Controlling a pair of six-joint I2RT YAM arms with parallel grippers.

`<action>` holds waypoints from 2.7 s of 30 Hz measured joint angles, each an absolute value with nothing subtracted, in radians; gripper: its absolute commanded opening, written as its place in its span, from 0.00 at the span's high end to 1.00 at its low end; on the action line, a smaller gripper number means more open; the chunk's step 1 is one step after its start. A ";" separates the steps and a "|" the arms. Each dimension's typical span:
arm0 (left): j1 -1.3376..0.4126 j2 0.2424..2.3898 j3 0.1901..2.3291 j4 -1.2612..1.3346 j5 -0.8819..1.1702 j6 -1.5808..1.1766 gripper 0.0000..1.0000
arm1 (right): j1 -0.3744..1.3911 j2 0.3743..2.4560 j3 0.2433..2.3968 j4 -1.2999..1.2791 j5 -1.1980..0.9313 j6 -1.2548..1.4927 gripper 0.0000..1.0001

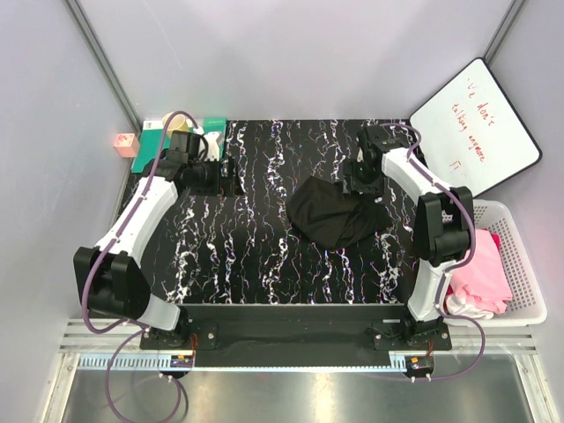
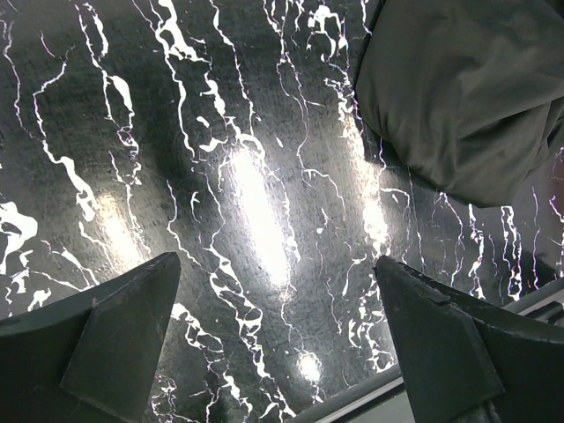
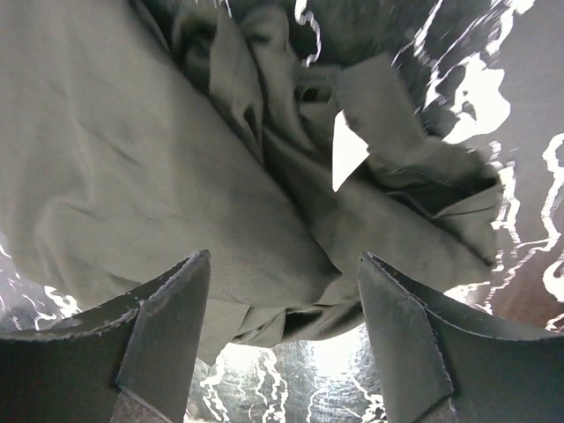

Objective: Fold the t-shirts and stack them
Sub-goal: Flatten out the tshirt

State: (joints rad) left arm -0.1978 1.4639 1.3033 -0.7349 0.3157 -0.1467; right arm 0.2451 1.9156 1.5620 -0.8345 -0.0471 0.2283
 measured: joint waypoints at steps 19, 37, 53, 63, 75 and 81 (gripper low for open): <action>-0.212 1.494 1.327 -0.775 0.250 -0.152 0.01 | 0.255 1.970 1.624 -0.916 -0.266 0.244 1.00; -0.212 1.486 1.412 -0.775 0.131 -0.245 0.01 | 0.737 2.194 2.063 -1.200 -0.656 0.113 0.40; -0.244 1.644 1.411 -0.770 0.186 -0.274 0.21 | 0.513 2.011 1.850 -1.178 -0.416 0.079 0.03; -0.423 1.845 1.440 -0.770 0.264 -0.256 0.38 | 0.397 2.089 1.825 -1.105 -0.244 0.073 0.06; -0.443 1.997 1.554 -0.791 0.262 -0.236 0.75 | 0.399 2.206 1.829 -1.029 -0.219 0.072 0.51; -0.443 2.034 1.577 -0.800 0.252 -0.231 1.00 | 0.399 2.209 1.836 -1.005 -0.216 0.070 0.99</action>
State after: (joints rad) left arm -0.4431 2.0342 1.5768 -0.8001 0.2516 -0.2310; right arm 0.3992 2.2089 1.8359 -1.0050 -0.2165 0.0696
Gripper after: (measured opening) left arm 0.012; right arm 0.084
